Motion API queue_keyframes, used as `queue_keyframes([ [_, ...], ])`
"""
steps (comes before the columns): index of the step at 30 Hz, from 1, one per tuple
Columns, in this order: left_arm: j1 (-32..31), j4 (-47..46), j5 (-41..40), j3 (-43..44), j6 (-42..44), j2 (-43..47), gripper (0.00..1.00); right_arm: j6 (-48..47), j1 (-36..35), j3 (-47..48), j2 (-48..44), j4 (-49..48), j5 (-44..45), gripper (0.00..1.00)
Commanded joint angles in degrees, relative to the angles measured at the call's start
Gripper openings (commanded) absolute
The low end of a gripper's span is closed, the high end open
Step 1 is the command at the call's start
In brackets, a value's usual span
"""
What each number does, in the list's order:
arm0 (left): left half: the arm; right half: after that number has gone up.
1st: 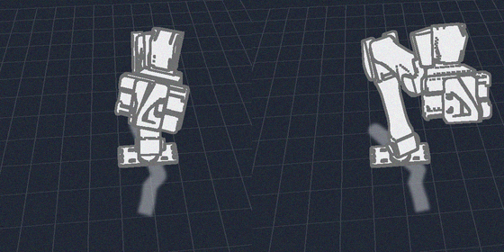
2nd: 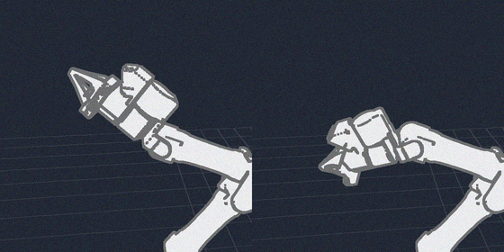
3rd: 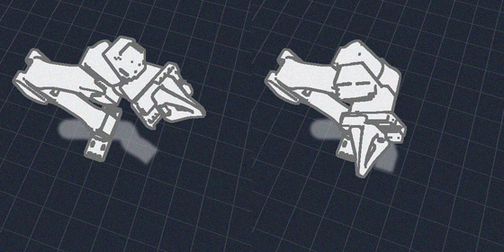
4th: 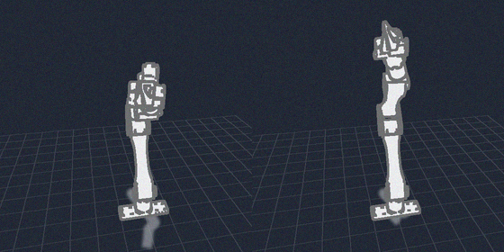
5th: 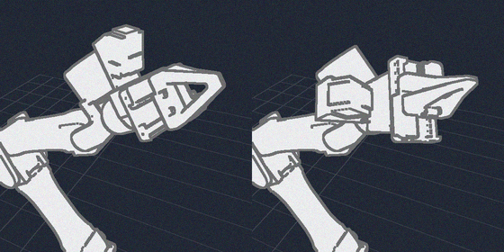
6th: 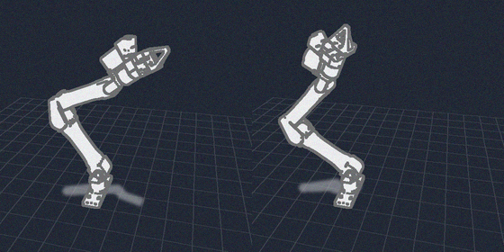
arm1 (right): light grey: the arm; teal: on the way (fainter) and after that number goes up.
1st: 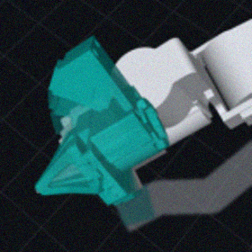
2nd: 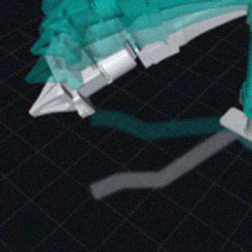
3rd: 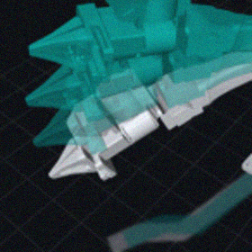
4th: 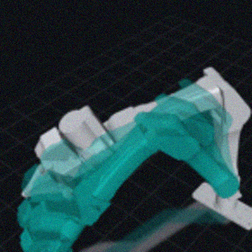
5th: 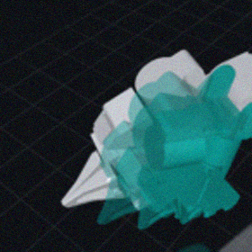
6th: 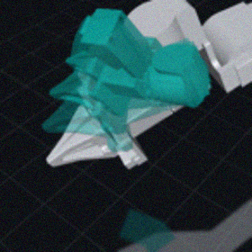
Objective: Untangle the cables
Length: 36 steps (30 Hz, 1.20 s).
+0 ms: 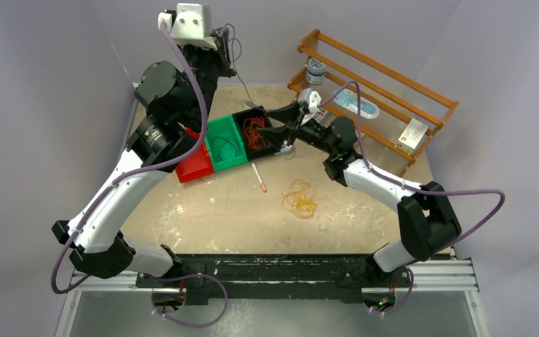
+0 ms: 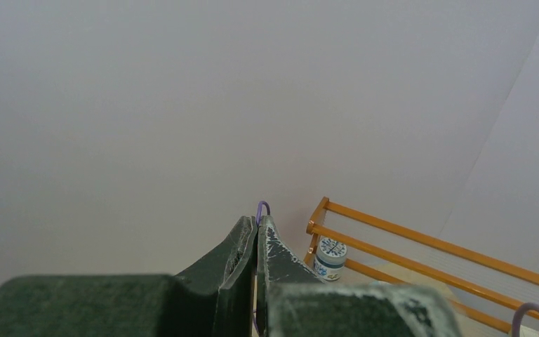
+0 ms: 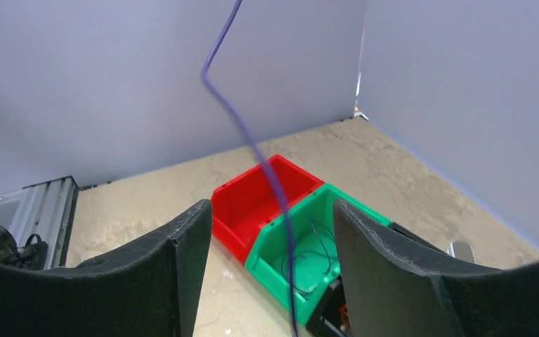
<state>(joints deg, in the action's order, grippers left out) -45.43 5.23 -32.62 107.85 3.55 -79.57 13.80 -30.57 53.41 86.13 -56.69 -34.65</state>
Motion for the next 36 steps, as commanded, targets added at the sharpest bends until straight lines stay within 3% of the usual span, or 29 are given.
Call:
queue_keyframes([
  [1,0.2,-2.1,0.1,-0.7,-1.5,1.6,0.0,-1.5,-1.1,4.5,1.4,-2.9,-0.4,0.54],
  [4,0.2,-1.9,0.3,-0.9,-1.6,1.6,0.0,-2.1,-1.0,4.4,1.6,-1.6,1.3,0.22],
  [7,0.2,-1.9,0.2,-1.1,-1.7,1.7,0.0,-2.1,-1.0,3.8,1.2,-1.4,1.8,0.02],
  [8,0.2,-1.9,0.2,-1.2,-1.7,1.8,0.0,-2.1,-1.0,3.7,1.2,-1.1,1.7,0.0],
  [14,0.2,-0.9,-1.4,-2.0,-1.7,1.9,0.0,-1.4,-1.1,3.3,0.6,-0.4,1.8,0.0],
  [18,1.1,2.8,-8.8,-2.1,-2.0,0.9,0.0,-1.3,-1.0,5.0,0.9,3.3,2.1,0.0],
  [23,10.9,10.6,-6.5,-6.2,-11.4,0.2,0.0,-0.6,-1.0,8.4,3.1,7.7,3.6,0.0],
  [36,22.2,18.9,-9.0,-20.7,-20.2,4.6,0.0,0.6,-6.2,31.5,20.6,20.2,5.0,0.0],
])
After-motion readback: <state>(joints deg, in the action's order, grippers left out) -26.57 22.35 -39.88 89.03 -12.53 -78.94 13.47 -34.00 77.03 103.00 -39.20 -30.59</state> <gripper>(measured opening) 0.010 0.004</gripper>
